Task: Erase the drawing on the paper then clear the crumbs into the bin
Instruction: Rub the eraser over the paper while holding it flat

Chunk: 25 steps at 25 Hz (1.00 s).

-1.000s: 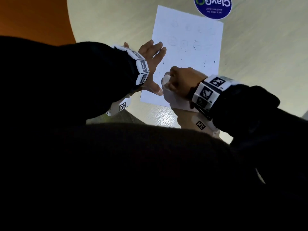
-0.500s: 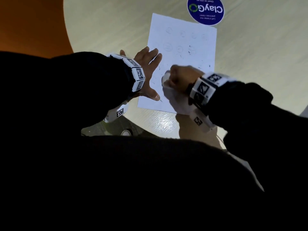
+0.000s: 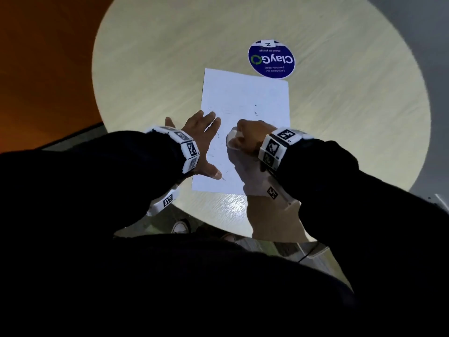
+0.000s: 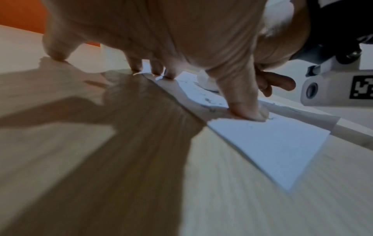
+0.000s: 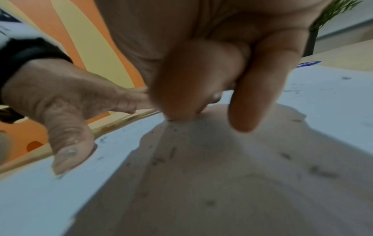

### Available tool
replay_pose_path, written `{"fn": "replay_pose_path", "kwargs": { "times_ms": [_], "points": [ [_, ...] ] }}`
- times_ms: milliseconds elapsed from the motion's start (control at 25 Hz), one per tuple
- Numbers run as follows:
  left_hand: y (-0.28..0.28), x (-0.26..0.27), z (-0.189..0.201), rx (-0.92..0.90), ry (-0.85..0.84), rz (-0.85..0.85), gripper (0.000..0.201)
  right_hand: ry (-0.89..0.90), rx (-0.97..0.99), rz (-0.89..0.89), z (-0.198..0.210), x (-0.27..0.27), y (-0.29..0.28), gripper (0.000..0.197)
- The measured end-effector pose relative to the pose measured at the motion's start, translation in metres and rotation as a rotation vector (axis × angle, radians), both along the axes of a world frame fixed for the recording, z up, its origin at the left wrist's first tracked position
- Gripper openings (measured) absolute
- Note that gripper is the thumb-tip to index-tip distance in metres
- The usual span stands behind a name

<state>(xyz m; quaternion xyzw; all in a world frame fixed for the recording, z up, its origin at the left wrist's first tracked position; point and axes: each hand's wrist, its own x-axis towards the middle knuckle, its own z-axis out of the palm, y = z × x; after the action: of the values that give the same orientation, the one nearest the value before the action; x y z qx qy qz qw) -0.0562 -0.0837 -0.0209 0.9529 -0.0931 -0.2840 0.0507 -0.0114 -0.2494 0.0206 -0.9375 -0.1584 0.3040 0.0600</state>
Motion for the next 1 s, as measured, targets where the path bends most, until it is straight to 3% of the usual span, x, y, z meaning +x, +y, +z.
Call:
{"fn": "replay_pose_path", "kwargs": {
  "times_ms": [280,480,560,680,840,920,1000],
  "points": [
    [-0.012,-0.012,-0.008,-0.065,-0.049,0.010,0.121,-0.079,0.057,-0.066,-0.008,-0.010,-0.003,0.032],
    [-0.011,-0.010,-0.006,-0.063,-0.025,-0.003,0.121,-0.141,0.088,0.067,-0.013,-0.060,-0.016,0.028],
    [-0.012,-0.010,-0.005,-0.059,-0.001,0.004,0.121,-0.249,0.076,0.087,-0.013,-0.038,-0.009,0.031],
    [-0.013,-0.009,-0.003,-0.034,0.008,0.006,0.122,-0.082,0.029,-0.039,-0.009,-0.003,-0.001,0.035],
    [-0.013,-0.011,0.000,-0.031,0.003,0.002,0.120,-0.165,0.061,0.038,-0.012,-0.061,-0.011,0.026],
    [-0.013,-0.009,0.001,-0.020,0.007,0.004,0.121,-0.250,0.045,0.034,-0.012,-0.041,-0.005,0.025],
    [-0.014,-0.009,0.000,-0.012,0.018,0.005,0.122,-0.133,0.032,-0.074,-0.007,0.001,0.003,0.032]
  ]
}}
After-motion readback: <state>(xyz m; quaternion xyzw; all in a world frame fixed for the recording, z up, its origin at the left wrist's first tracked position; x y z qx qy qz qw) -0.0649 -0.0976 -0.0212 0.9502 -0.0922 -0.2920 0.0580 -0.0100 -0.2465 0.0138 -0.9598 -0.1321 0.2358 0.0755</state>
